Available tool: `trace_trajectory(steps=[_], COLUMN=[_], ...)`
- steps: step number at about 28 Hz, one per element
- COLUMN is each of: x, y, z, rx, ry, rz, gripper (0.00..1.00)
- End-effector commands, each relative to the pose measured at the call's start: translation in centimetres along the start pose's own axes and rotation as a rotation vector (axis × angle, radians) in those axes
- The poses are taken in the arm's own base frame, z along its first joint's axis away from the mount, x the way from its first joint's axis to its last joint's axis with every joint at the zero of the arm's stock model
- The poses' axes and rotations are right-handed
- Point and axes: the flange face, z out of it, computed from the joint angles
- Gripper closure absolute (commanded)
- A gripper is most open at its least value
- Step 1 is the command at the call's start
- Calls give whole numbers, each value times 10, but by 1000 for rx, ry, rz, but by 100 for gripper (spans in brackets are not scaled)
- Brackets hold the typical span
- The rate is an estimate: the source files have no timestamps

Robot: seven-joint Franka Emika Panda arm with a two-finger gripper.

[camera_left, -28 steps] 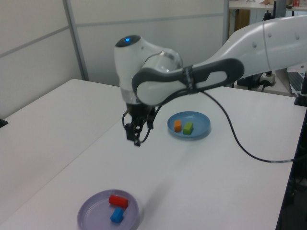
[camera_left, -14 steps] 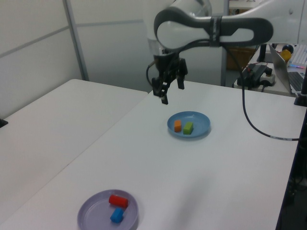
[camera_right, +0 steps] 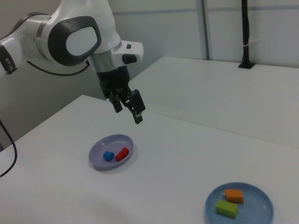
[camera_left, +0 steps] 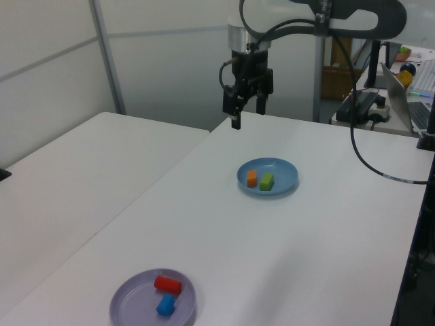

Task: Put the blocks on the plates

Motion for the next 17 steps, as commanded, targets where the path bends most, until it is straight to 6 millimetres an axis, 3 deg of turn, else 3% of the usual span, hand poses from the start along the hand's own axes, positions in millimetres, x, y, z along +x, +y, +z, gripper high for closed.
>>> trace_trajectory(steps=[1, 6, 9, 17], x=[1, 3, 5, -1], y=[0, -1, 13, -3], z=[2, 8, 7, 4], rx=[39, 38, 42, 63], ry=[39, 31, 35, 26], rz=[-23, -64, -38, -50], gripper=[0, 0, 0, 0])
